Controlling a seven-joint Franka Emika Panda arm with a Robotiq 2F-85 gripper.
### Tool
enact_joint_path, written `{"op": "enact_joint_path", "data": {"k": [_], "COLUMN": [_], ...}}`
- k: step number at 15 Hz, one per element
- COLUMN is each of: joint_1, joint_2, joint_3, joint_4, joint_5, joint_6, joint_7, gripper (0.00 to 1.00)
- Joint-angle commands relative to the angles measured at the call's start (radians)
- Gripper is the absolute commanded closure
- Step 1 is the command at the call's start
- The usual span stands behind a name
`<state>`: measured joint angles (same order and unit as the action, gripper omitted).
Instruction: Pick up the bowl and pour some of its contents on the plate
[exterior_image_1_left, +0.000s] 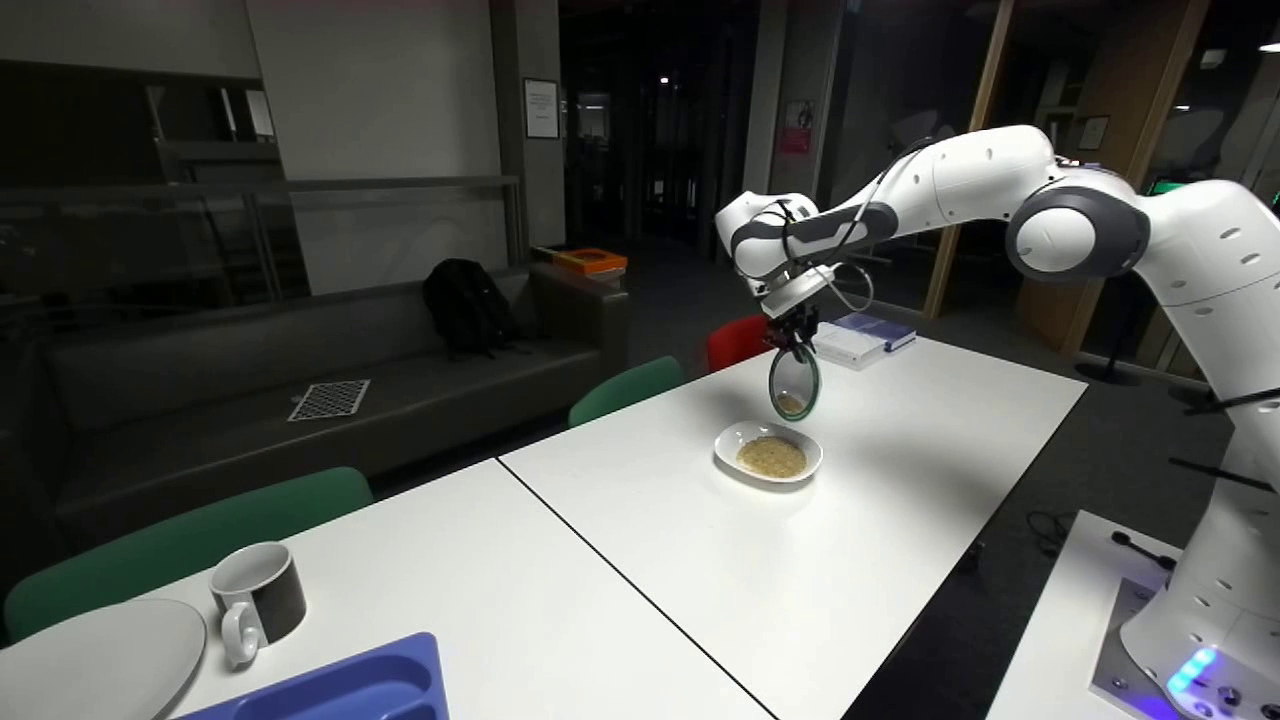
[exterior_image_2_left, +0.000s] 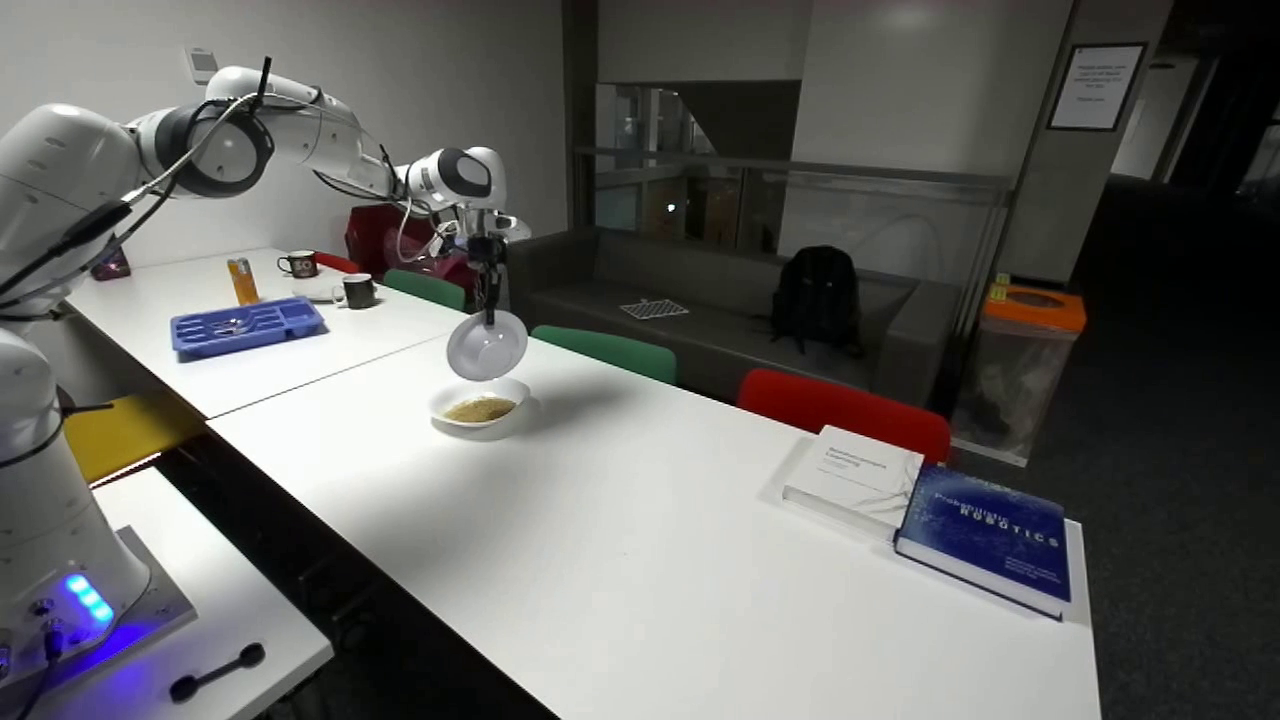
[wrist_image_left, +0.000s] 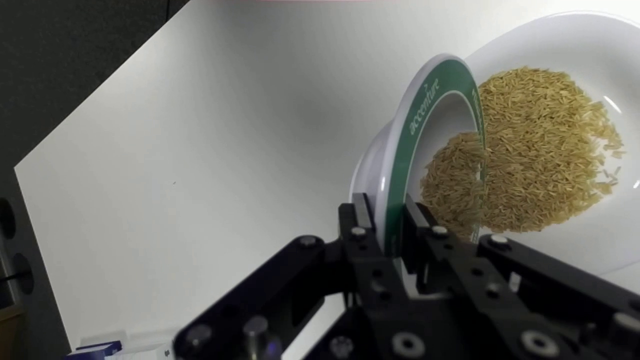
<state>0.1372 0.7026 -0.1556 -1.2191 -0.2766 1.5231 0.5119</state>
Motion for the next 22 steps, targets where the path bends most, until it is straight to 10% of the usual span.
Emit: {"op": "enact_joint_path", "data": {"k": [1, 22], "joint_1": [0.021, 0.078], "joint_2": [0.008, 0.056], "joint_3": [-0.003, -0.018], "joint_4": [0.028, 0.034], "joint_5": [-0.037, -0.206], "joint_6": [-0.049, -0.099], "joint_7": [0.021, 0.101], "gripper": [0.96, 0.96]}}
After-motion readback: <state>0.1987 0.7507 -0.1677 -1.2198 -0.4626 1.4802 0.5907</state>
